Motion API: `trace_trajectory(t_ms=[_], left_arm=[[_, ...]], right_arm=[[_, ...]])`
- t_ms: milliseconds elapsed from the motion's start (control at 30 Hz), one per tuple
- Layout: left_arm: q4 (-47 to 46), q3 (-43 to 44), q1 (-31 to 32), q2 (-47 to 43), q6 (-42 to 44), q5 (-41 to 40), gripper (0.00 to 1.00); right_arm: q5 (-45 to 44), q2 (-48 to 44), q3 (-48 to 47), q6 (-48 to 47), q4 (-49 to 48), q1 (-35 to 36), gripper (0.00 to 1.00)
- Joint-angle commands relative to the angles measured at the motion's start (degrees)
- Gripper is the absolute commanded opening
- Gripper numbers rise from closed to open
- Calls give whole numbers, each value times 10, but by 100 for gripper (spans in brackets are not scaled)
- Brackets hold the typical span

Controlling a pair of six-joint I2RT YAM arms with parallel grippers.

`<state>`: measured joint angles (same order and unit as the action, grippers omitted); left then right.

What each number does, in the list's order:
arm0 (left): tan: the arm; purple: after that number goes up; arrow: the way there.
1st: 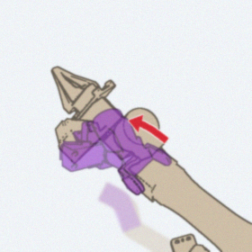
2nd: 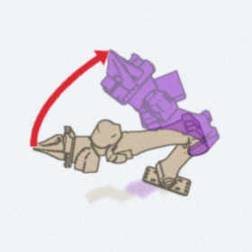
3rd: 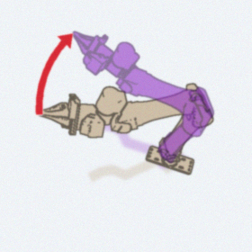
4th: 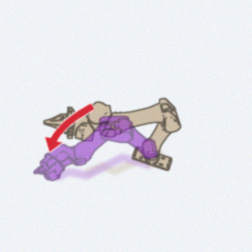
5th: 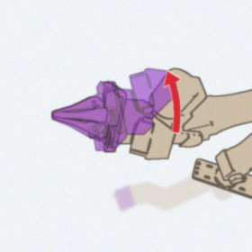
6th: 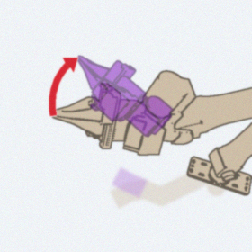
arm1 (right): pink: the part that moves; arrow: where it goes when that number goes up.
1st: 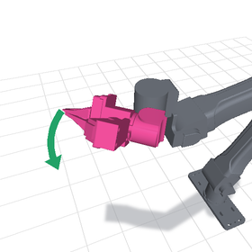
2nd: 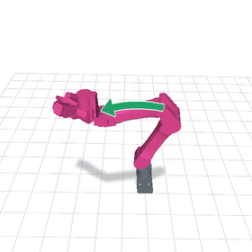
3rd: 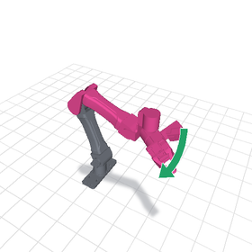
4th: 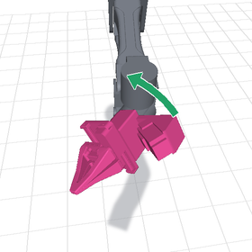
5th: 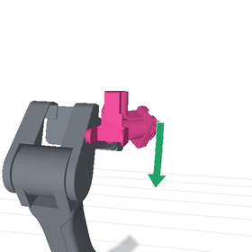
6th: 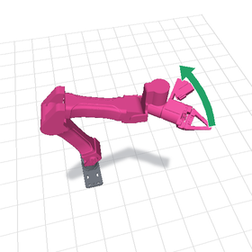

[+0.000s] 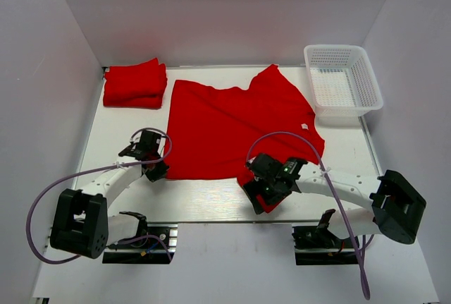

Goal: Fold and stack the t-shirts
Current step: Grap the side of the flattened tshirt closest away from the robot with both arms

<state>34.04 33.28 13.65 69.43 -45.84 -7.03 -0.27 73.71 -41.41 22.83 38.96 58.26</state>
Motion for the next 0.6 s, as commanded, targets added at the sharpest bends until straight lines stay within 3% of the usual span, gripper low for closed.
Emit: trace_trajectory(t_ms=[0,367,567], left_arm=[[-6,-3,2,-2,5,-2,0],[-12,-3,2,6,5,3,0],[0,-3,2,-22,5,-2,0]], right_arm=[[-19,-6,2,21,-4,17,90],[-39,25,31,34,-45,34,89],[-39,42,63,58,-75,32,42]])
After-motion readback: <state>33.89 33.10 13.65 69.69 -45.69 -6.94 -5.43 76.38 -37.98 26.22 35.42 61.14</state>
